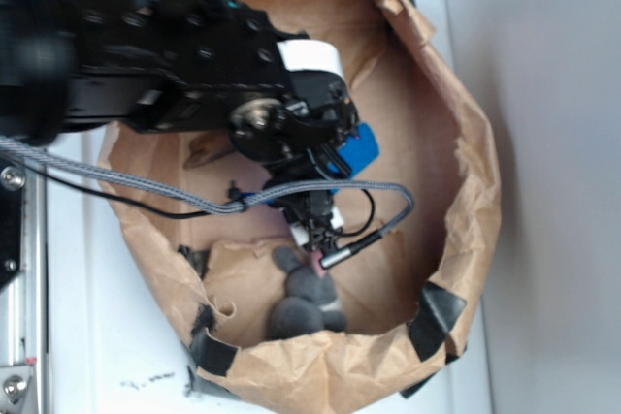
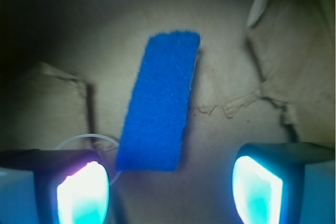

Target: Grab the blue sponge.

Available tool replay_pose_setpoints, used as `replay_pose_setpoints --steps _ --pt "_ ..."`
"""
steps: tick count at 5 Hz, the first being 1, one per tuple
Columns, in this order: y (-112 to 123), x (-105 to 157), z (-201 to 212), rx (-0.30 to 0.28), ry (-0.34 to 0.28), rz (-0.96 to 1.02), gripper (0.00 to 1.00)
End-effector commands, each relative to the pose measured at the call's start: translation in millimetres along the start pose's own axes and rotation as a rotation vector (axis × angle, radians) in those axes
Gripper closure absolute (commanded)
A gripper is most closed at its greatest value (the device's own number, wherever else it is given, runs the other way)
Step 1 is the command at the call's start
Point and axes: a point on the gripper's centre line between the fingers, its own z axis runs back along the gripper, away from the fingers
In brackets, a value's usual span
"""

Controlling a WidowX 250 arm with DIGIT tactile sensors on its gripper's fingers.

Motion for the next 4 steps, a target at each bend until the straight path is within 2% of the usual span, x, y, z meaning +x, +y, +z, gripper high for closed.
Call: replay_pose_setpoints --steps 1,2,3,4 --pt "-14.1 39.4 -10.2 0.006 -0.079 -0.021 0.00" --pt "-20.0 50.8 -18.4 0.027 -0.095 -0.017 0.00" --pt "-22.8 56.7 -20.8 0.035 -0.108 -0.005 0.18" --pt "-25.4 58.7 -13.8 0.019 -0.128 -0.017 1.00"
